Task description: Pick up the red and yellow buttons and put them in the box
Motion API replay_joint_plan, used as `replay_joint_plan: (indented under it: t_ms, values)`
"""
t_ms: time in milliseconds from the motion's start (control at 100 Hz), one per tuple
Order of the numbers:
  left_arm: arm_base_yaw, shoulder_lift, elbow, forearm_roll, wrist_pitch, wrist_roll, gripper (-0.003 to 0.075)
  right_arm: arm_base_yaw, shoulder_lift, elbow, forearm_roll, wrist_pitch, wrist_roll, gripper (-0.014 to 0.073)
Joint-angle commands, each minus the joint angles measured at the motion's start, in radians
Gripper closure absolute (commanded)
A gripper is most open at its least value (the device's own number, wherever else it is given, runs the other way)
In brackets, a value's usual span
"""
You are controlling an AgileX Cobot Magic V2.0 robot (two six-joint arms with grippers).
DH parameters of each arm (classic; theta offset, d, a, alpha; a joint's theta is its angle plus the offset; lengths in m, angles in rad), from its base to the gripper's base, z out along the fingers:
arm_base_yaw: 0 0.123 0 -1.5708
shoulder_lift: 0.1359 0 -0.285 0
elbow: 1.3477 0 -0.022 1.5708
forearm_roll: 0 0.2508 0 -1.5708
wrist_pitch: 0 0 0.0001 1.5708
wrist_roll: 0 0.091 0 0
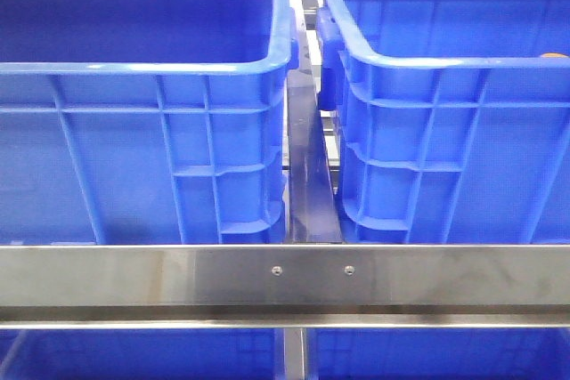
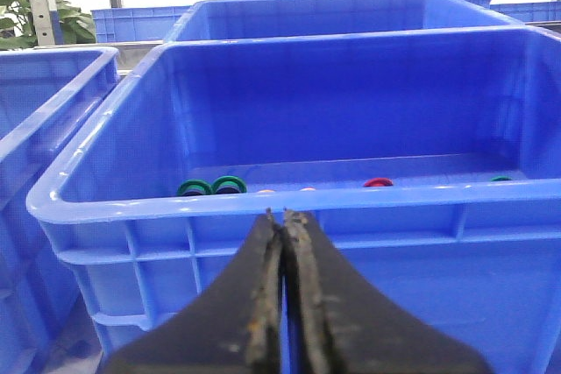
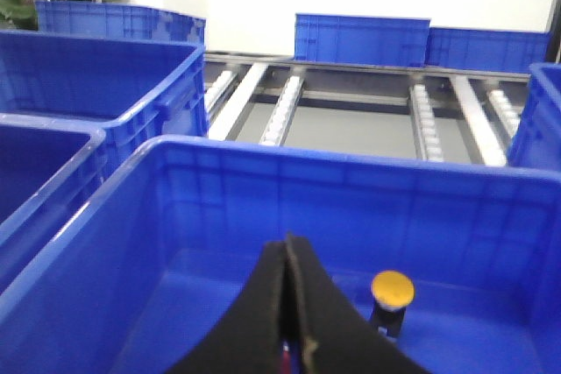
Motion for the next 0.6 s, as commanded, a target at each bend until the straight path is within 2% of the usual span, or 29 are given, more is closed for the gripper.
replay_joint_plan:
  t_ms: [0, 130, 240, 430, 590]
  values:
    - [0.002, -0.034, 0.048, -0.010, -0.082, -0.010, 0.0739, -0.007, -0.005, -0.060, -0.166, 0.029, 0.169, 0.0662]
    - [0.002, -0.034, 0.048, -0.010, -0.082, -0.010, 0.0739, -0.007, -0.005, -0.114, -0.530, 0.014, 0.524, 0.0662]
    - [0.002, -0.034, 0.048, -0.010, -0.082, -0.010, 0.0739, 0.001, -0.007, -0.159, -0.778, 0.013, 0.794, 0.0662]
    - [0.002, -0.034, 0.048, -0.010, -0.082, -0.010, 0.0739, 0.078, -0.035, -0.168, -1.148, -0.031, 1.143, 0.0662]
    - [0.002, -0.034, 0.048, -0.010, -0.082, -0.010, 0.0739, 0.191, -0.054, -0.152, -1.455, -0.159, 1.423, 0.0662]
